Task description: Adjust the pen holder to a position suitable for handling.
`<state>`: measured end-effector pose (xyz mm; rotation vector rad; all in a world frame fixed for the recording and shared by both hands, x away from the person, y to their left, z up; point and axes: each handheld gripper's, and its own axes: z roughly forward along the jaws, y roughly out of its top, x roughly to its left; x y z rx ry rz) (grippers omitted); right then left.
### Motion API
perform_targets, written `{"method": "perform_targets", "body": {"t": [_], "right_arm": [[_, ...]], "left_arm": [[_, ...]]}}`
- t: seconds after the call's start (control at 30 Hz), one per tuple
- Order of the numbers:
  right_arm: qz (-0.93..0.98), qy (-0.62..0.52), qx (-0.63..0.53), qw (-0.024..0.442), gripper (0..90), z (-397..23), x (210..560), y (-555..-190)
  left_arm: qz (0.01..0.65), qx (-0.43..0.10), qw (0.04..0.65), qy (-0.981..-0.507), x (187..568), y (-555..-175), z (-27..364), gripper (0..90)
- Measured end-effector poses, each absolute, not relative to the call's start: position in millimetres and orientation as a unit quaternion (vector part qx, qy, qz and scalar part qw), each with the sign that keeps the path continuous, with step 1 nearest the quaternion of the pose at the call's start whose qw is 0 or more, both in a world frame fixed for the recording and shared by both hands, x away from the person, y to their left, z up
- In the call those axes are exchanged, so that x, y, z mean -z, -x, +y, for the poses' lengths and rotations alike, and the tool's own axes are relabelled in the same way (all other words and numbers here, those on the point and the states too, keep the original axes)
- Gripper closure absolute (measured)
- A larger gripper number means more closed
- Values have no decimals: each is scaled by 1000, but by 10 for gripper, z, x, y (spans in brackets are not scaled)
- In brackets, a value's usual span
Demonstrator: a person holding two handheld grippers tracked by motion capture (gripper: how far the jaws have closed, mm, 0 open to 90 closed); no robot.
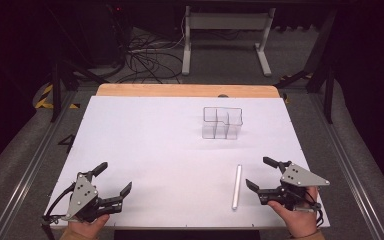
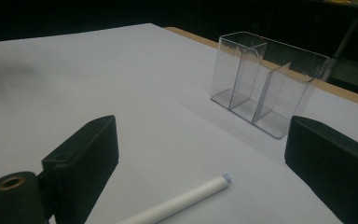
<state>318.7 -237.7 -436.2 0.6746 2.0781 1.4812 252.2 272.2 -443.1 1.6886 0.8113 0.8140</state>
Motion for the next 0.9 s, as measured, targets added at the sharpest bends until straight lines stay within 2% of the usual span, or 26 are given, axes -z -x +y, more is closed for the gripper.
{"method": "perform_targets", "body": {"t": [0.27,0.37,0.47,0.9], "right_arm": [[766,-242,-541,248,116,-2365,4354,-3185],[768,-236,-542,249,173,-2362,4350,-3184],[769,-230,-541,251,185,-2353,4353,-3191],[778,-238,-532,235,200,-2315,4246,-3264]], "left_arm": [[351,-335,529,-696,4436,-2533,2746,101],[346,-343,517,-704,4438,-2527,2736,110],[343,-348,516,-703,4435,-2519,2728,112],[349,-342,520,-701,4452,-2528,2748,117]]}}
